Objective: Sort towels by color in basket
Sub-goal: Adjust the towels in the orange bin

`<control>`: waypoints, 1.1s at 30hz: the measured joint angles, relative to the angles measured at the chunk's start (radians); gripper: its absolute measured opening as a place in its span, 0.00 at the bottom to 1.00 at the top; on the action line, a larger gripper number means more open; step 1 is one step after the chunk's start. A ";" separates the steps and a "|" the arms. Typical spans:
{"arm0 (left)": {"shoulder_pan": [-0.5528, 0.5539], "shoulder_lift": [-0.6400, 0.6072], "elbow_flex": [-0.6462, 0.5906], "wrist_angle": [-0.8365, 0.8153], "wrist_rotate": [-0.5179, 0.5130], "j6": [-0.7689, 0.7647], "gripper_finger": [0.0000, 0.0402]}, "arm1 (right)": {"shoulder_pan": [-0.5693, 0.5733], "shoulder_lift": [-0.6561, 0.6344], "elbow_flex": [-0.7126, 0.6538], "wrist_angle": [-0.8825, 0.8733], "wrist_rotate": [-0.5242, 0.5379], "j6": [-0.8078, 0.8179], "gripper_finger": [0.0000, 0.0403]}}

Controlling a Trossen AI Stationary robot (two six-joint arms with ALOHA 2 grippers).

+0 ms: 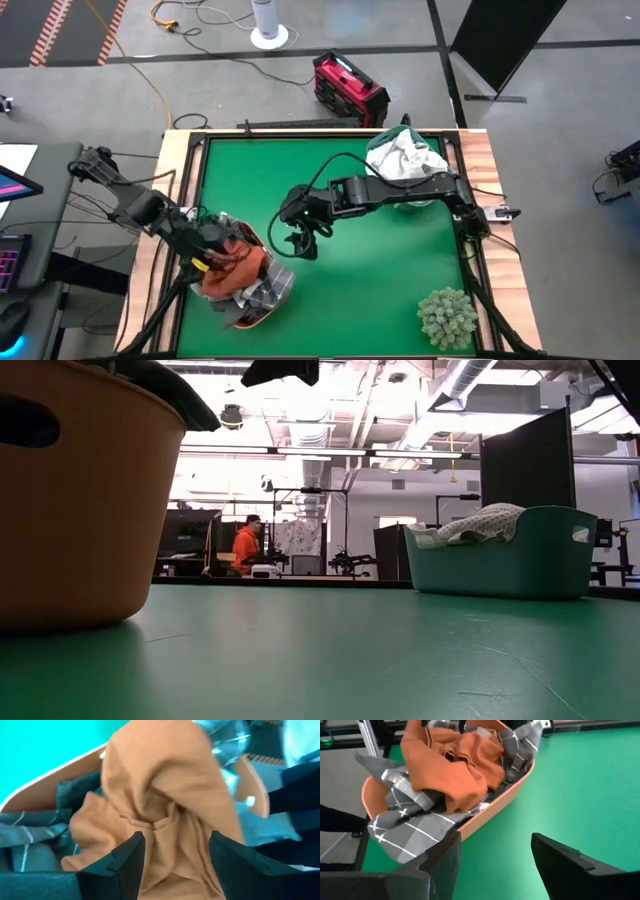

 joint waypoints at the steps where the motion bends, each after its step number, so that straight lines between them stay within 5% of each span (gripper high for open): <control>1: -0.002 -0.016 0.000 0.006 0.005 0.011 0.52 | 0.000 0.000 0.000 0.007 -0.001 0.000 0.67; 6: -0.002 -0.084 0.000 0.034 -0.024 -0.050 0.52 | 0.014 0.000 0.000 0.055 -0.061 -0.037 0.67; 15: 0.007 -0.203 0.001 -0.091 -0.442 -0.293 0.52 | 0.071 0.067 0.000 0.312 -0.098 -0.075 0.67; 20: 0.012 -0.200 0.001 -0.292 -0.420 -0.436 0.52 | 0.084 0.114 0.000 0.346 -0.058 0.057 0.67; 26: 0.012 -0.202 0.001 -0.403 -0.396 -0.439 0.52 | 0.104 0.113 0.000 0.334 0.102 0.157 0.67; 33: 0.012 -0.193 -0.044 -0.467 -0.430 -0.335 0.52 | 0.104 0.106 0.000 0.328 0.114 0.165 0.62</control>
